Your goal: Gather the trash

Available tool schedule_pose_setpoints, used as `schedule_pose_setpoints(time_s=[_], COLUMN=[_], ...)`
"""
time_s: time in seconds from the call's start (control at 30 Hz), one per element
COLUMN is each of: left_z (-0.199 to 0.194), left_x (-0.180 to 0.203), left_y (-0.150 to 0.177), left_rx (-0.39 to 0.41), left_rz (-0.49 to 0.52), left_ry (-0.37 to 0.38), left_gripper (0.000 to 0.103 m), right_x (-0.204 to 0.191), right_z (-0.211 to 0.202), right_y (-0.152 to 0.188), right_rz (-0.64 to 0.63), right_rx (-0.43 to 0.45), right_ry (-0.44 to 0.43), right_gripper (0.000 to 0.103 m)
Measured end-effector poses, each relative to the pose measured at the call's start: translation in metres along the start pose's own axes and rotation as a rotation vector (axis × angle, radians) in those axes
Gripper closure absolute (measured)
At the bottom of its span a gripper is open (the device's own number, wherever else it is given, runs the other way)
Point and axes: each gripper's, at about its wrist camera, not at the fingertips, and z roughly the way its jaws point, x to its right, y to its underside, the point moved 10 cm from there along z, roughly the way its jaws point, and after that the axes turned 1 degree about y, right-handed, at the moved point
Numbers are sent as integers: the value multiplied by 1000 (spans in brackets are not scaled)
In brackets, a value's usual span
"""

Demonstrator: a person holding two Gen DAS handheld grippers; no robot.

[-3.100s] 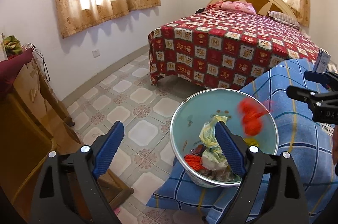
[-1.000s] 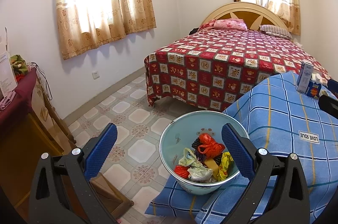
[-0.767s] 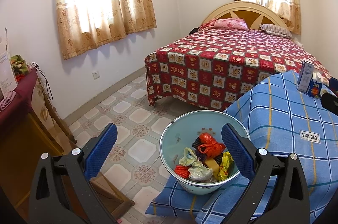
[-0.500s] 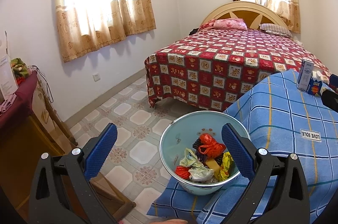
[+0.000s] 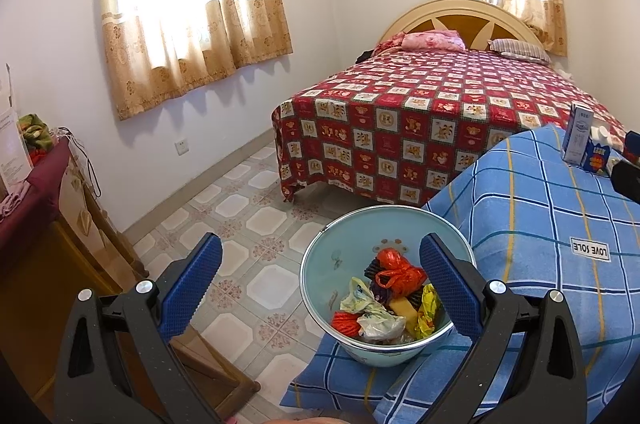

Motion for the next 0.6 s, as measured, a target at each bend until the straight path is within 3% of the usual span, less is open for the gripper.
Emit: schedule_pose_setpoints(time_s=[0.6], left_z=[4], left_x=[0], left_y=[2], left_rx=[-16], left_rz=[-3], left_ry=[-3], left_gripper=[6], right_x=[-4], right_z=[4], right_y=[9], right_rz=[-4], right_rx=[-23], right_ry=[-9], right_gripper=[5])
